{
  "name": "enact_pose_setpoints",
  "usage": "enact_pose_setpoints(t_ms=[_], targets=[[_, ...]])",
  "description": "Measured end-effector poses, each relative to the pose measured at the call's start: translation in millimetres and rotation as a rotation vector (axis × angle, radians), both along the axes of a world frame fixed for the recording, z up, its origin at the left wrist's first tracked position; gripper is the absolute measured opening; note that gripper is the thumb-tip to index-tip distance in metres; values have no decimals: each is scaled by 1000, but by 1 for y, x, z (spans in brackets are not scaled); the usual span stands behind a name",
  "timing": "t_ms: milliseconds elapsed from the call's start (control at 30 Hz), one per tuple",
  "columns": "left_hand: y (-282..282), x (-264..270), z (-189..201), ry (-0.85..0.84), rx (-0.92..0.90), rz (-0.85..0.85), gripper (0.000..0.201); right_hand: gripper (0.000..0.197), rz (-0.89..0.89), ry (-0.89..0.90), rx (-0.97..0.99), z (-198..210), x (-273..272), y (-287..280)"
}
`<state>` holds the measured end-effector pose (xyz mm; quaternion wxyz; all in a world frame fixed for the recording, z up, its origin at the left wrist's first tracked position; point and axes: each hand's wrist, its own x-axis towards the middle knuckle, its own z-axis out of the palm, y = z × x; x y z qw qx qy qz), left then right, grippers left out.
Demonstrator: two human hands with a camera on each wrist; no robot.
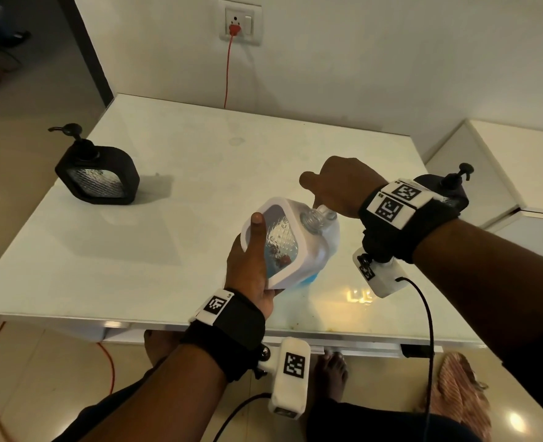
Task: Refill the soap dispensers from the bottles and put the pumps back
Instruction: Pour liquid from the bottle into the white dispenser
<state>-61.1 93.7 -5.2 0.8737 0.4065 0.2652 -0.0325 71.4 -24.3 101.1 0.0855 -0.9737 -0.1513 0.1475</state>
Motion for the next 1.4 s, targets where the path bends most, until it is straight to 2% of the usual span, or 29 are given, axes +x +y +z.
enact_pose_setpoints(t_ms=[67, 167, 233, 300, 467, 667, 733, 867, 967, 1167, 1300, 1400], targets=[[0, 1, -2, 12, -5, -5, 66, 59, 8, -25, -12, -4, 0, 0], [0, 2, -3, 23, 6, 3, 62, 42, -46, -101, 12, -9, -1, 0], [1, 2, -3, 22, 10, 4, 61, 39, -71, -128, 10, -9, -2, 0], [1, 2, -3, 22, 14, 9, 55, 42, -61, -112, 29, -8, -2, 0], [0, 1, -2, 9, 12, 22, 46, 64, -21, -6, 73, -1, -2, 2], [0, 1, -5, 3, 34, 17, 48, 42, -38, -128, 27, -9, 1, -2], [0, 1, -4, 1, 43, 30, 53, 40, -49, -142, 24, -9, -1, 0], [0, 1, -1, 5, 46, 36, 43, 49, -38, -85, 51, -7, -1, 2], [-2, 1, -1, 1, 41, 40, 47, 59, -25, -16, 76, -3, 1, 3], [-3, 0, -3, 20, 58, 47, 48, 43, -25, -108, 40, -7, 2, 0], [-3, 1, -4, 5, 79, 50, 67, 40, -53, -139, 28, -9, -2, 0], [-3, 0, -3, -4, 82, 56, 73, 47, -38, -77, 57, -8, 0, 1]])
